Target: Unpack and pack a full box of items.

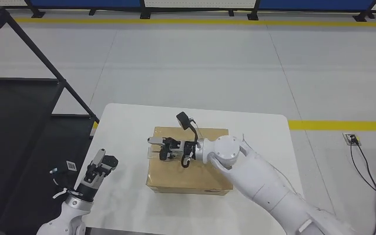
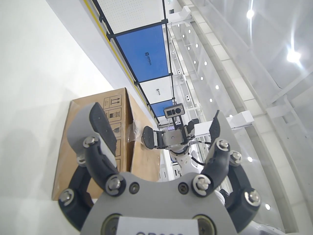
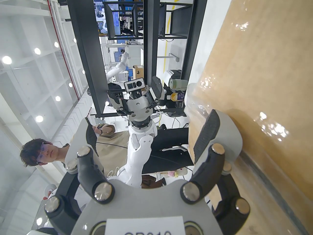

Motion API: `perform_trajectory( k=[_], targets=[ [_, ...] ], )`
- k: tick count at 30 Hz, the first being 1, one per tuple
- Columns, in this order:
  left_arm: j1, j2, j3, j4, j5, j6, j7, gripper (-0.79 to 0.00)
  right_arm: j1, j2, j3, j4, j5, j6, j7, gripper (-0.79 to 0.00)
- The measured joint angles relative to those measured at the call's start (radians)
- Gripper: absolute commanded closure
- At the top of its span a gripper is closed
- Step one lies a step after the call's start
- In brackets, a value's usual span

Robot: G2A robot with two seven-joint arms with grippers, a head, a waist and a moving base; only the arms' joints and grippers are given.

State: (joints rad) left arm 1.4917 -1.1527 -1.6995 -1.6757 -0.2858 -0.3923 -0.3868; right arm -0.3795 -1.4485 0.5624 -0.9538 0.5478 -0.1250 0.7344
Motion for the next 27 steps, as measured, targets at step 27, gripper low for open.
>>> perform_trajectory(
  k=[27],
  targets=[
    [-0.002,0.001,-0.003,0.027,-0.002,0.012,-0.058,-0.785,0.009,-0.091,0.035,0.156,-0.066,-0.08,0.071,-0.785]
  ],
)
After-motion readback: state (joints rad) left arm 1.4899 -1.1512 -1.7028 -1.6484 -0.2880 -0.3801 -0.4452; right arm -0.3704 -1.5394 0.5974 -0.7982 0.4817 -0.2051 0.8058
